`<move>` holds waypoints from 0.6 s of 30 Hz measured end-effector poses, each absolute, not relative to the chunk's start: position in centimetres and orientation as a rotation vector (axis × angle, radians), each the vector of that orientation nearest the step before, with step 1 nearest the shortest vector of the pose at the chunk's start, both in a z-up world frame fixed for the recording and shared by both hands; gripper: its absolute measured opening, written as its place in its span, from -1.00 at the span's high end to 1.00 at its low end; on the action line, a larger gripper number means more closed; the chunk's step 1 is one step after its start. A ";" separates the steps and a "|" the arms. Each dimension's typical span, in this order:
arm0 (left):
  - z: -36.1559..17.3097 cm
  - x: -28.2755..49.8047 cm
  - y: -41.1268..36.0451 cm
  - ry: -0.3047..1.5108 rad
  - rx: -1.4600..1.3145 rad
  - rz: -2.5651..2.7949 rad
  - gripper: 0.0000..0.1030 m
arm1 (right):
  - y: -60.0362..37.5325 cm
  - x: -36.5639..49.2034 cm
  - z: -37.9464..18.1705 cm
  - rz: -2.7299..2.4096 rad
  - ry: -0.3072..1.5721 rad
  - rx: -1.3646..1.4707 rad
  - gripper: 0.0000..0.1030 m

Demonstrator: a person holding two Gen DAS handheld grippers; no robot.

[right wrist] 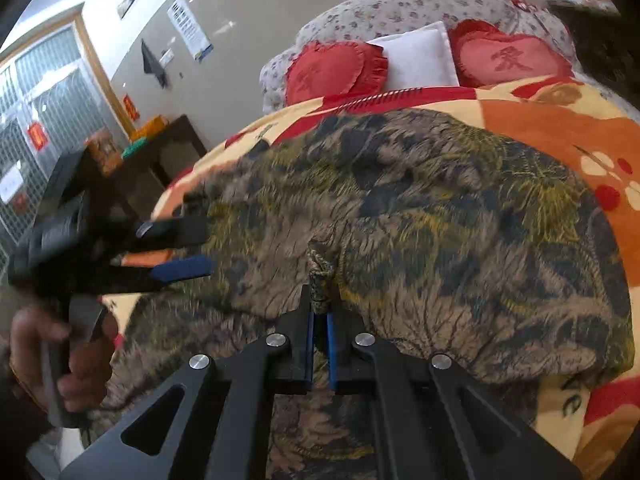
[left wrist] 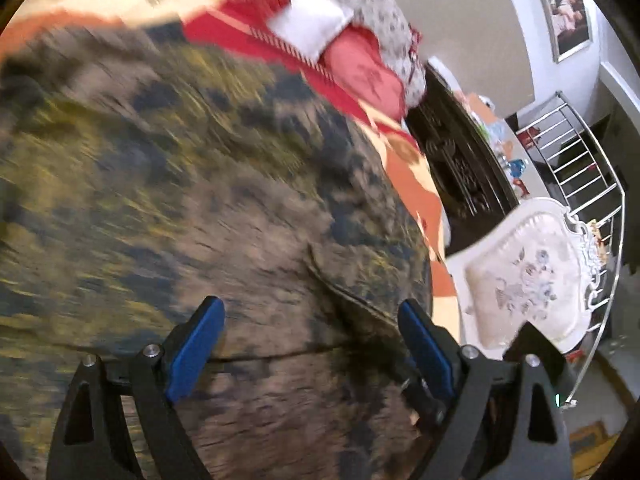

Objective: Fold small clothes
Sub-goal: 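Lay the shirt side over the back with the right gripper while the left gripper holds the fold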

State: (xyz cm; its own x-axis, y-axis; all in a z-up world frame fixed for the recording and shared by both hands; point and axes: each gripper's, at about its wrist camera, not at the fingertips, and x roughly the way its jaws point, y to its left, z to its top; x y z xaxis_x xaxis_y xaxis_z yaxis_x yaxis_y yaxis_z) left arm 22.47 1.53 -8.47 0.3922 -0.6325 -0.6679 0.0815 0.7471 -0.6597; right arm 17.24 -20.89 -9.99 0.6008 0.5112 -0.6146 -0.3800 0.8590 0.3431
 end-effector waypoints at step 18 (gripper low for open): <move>-9.8 24.0 -3.1 1.166 -0.586 -0.442 0.91 | -18.7 13.8 -8.7 0.476 0.670 -0.053 0.86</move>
State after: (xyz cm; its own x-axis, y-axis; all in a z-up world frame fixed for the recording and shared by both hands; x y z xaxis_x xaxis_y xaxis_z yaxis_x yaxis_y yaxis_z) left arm 23.97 -3.08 -9.79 0.3379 -0.6058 -0.7203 0.0239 0.7706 -0.6369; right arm 13.80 -18.70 -8.70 0.6811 0.4070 -0.6086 -0.4408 0.8917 0.1031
